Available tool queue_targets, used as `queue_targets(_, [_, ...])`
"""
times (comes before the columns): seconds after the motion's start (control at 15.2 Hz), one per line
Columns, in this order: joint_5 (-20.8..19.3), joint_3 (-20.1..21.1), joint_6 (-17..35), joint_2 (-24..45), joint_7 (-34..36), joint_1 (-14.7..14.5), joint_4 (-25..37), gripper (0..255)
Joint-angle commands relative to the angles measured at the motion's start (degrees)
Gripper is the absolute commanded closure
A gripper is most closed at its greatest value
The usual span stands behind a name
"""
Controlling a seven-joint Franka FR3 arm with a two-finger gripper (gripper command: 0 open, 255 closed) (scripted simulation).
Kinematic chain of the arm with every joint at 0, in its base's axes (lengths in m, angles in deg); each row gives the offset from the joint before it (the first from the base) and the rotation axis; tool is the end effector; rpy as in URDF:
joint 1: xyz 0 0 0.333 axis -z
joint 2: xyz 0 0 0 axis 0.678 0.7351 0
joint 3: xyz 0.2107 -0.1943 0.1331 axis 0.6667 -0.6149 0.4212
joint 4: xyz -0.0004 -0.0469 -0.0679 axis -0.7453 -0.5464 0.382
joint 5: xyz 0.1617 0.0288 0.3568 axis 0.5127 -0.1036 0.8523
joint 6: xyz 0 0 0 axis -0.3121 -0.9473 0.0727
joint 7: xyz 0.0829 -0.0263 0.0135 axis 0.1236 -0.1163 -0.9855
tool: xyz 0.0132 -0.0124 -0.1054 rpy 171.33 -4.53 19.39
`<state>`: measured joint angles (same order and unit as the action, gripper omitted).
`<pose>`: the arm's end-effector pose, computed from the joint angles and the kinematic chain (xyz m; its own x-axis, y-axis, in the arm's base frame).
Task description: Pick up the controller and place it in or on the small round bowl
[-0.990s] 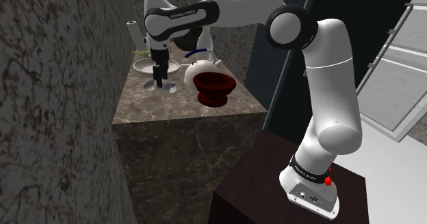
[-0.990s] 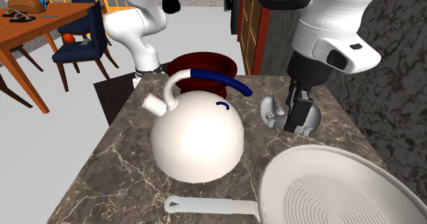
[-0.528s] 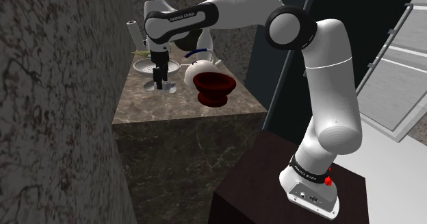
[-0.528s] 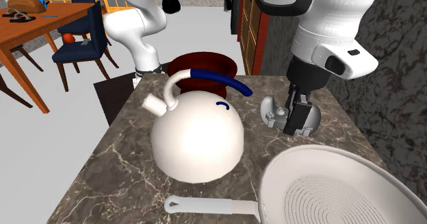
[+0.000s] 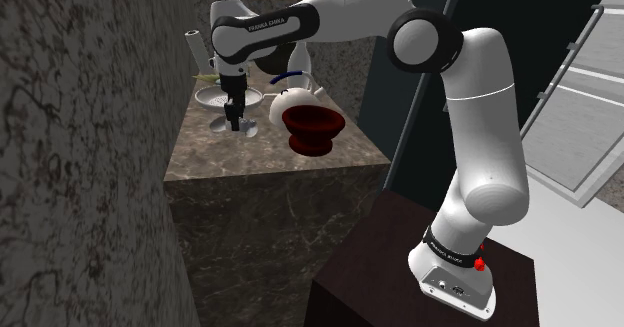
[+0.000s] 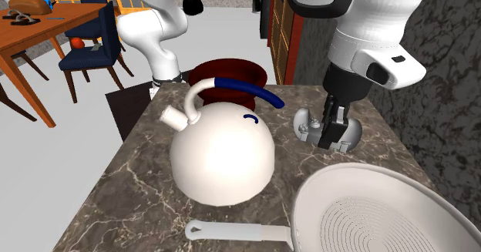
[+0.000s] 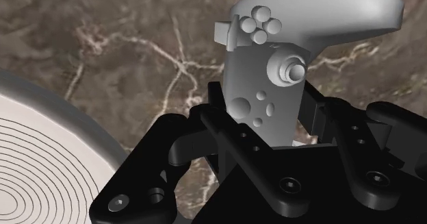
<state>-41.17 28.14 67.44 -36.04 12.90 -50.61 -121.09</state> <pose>0.6867 0.1253 0.4052 0.8127 0.5812 -0.0417 0.5814 -0.8136 -0.0083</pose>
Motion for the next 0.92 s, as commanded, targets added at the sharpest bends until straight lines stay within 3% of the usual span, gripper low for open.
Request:
queue_targets(0.0, [0.0, 0.0, 0.0, -0.01, 0.0, 0.0, 0.0, 255])
queue_targets(0.86, [0.1, 0.06, -7.96, -0.92, -0.16, -0.09, 7.05, 255])
